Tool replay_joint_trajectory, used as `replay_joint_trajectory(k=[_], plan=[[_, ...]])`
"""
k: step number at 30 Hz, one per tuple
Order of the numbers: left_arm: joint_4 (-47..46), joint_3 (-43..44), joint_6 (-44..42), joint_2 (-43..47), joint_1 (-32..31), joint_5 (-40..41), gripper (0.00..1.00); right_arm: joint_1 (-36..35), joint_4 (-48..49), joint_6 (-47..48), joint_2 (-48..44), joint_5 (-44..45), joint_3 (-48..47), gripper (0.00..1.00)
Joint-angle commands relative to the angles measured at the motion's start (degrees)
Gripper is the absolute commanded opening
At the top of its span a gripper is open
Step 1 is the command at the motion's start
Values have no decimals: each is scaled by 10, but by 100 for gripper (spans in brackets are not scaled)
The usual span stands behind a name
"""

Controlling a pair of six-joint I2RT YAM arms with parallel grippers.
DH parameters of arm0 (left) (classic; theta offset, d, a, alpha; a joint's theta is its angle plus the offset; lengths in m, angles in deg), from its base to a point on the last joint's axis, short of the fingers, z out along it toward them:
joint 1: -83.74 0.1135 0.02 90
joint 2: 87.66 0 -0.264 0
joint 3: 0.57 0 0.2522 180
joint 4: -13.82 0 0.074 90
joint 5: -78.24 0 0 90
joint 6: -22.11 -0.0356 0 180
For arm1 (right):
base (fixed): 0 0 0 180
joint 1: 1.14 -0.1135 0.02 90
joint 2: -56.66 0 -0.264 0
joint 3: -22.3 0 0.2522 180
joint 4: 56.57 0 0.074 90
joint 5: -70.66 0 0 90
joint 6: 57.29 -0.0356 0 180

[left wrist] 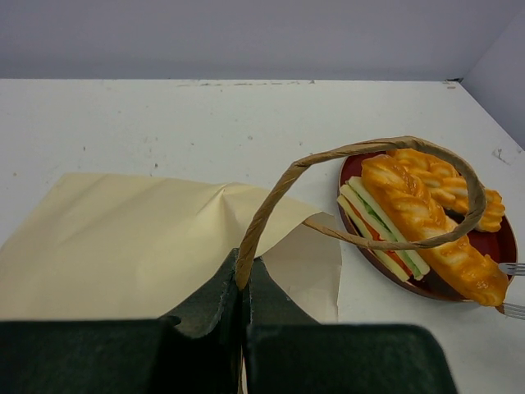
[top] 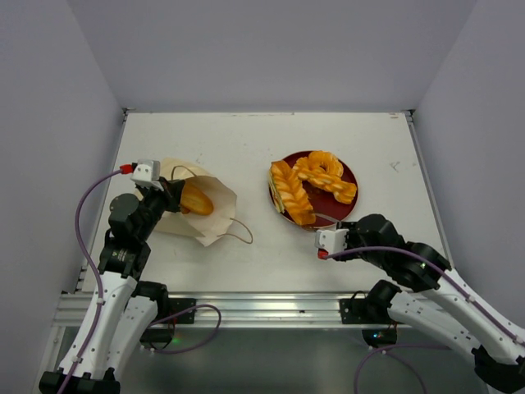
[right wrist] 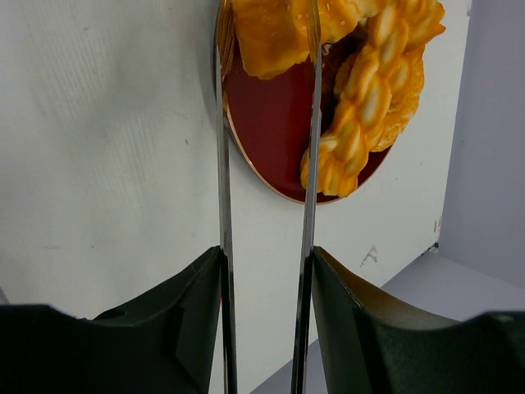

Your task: Take the fake bread out of the paper bag

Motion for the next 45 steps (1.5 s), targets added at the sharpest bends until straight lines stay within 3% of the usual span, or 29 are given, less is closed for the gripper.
replay_joint_trajectory(k=[1,14,21,29,37,41,45], plan=[[-16,0,11,-2,-1,-10,0,3,0,-18,0,-20,-34,49],[-22,3,10,-3,-1,-17,0,2,-11,-44,4,-86,-57,49],[-46,1,3,-24,-1,-117,0,2,-21,-73,32,-195,-101,48],[-76,-5,12,-37,-1,-164,0,0,-1,-71,145,-298,-174,47],[-88,-6,24,-44,-2,-191,0,-60,85,-109,256,-252,-216,45],[-102,-10,46,-46,-2,-192,0,-126,143,-175,298,-181,-219,45],[-125,-23,67,-43,-2,-191,0,-126,195,-253,346,-143,-236,45]])
